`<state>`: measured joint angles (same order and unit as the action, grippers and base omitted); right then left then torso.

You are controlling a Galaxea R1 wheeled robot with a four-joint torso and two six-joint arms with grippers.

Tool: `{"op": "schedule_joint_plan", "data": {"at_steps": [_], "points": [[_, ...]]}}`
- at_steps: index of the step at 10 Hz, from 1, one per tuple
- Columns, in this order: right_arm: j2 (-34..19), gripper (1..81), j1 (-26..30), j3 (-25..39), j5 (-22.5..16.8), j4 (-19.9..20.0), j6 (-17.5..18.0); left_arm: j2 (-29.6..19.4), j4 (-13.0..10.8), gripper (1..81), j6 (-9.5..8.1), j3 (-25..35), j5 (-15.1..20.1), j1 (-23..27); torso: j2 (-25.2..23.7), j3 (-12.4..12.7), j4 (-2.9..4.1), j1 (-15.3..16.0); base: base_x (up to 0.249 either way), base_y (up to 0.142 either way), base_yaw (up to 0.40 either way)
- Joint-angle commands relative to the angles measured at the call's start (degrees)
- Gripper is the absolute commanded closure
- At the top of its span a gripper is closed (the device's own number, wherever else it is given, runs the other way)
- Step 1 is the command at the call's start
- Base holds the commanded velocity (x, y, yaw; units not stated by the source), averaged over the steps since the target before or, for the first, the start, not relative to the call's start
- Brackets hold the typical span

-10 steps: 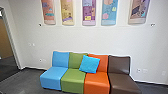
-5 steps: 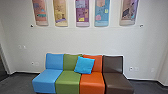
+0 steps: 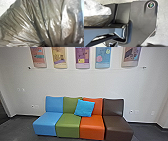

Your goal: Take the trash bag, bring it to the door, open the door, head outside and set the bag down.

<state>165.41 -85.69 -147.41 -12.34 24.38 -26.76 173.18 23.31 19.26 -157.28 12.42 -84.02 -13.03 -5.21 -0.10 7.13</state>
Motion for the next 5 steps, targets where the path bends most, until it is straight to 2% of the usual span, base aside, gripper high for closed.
{"op": "schedule_joint_plan", "data": {"at_steps": [1, 5], "points": [[-0.59, 1.0, 3.28, 0.03, -4.27, -0.04, -0.22, 0.07, 0.16, 81.1, -0.01, -0.04, 4.72, 3.02, 0.0, 0.02, 0.0, 0.02, 0.0, 0.0, 0.0], [-0.41, 1.0, 3.19, -0.06, -4.27, -0.04, -0.22, 0.07, 0.07, 81.1, 0.34, 0.04, 4.89, 3.03, 0.0, 0.06, 0.0, 0.0, 0.0, 0.0, 0.0]]}}
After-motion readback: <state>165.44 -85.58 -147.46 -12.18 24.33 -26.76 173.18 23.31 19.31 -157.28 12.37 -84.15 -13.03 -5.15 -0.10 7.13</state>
